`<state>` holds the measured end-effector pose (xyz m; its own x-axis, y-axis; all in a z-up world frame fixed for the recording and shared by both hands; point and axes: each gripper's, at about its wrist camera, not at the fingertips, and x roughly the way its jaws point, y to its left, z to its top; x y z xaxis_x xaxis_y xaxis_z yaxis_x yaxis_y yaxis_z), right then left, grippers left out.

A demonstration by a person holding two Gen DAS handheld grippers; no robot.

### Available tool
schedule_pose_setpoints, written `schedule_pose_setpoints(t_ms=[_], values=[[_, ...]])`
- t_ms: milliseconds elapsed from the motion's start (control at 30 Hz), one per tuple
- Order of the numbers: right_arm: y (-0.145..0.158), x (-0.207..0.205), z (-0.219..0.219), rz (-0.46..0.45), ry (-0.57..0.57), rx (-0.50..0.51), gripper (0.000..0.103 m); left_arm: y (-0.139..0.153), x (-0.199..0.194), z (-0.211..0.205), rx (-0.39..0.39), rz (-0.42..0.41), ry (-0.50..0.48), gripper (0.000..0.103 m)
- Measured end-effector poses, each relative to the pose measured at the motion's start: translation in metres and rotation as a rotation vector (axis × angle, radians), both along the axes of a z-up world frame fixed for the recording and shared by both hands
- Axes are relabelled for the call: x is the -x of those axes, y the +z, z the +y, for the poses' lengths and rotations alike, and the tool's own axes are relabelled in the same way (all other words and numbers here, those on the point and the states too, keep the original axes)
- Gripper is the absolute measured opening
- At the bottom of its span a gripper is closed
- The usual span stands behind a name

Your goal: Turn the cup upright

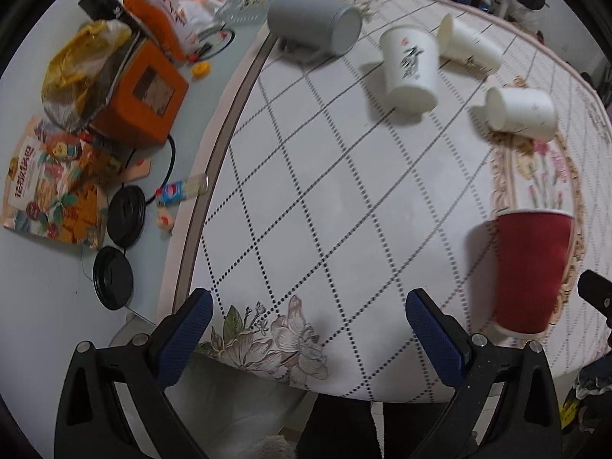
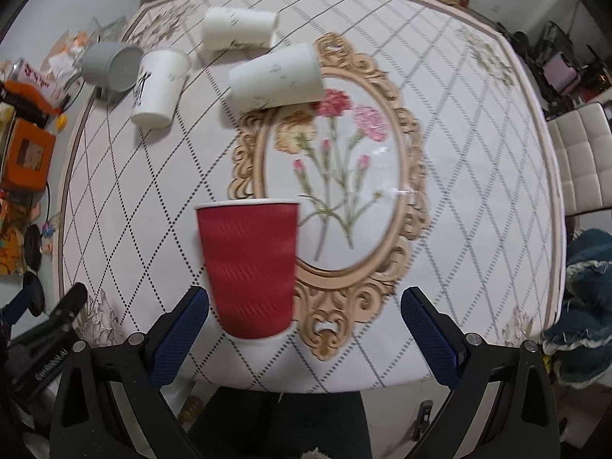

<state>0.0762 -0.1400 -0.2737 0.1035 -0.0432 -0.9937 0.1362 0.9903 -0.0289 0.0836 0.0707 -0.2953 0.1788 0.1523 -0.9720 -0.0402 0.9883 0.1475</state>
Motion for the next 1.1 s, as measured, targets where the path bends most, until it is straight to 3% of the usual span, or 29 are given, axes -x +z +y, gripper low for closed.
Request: schedule_pose_setpoints(t_ms=[367,533,733,867,1100], values=[[-0.051,-0.027,0.031,0.104,0.049,-0.057,0.091,-0.033,-0.004,0.006,0.004,0.093,0.033,0.103],[-0.076,-0.033,0.027,0.167,0.019,-0.095,0.077,-0.04,-0.009,0.002,-0.007,0.116,0.021,0.103],[-0.08,-0.031,0.008,0.157,-0.036,-0.184,0.076,-0.04,-0.018,-0.003,-0.01,0.125,0.01,0.103],[-0.069,-0.026,-0.013,0.086,-0.072,-0.202,0.076,-0.038,-0.024,-0.006,0.022,0.157,0.023,0.103],[-0.031,-0.022,-0.045,-0.202,-0.121,-0.149,0.076,-0.036,-0.048,-0.02,0.068,0.143,0.021,0.103]])
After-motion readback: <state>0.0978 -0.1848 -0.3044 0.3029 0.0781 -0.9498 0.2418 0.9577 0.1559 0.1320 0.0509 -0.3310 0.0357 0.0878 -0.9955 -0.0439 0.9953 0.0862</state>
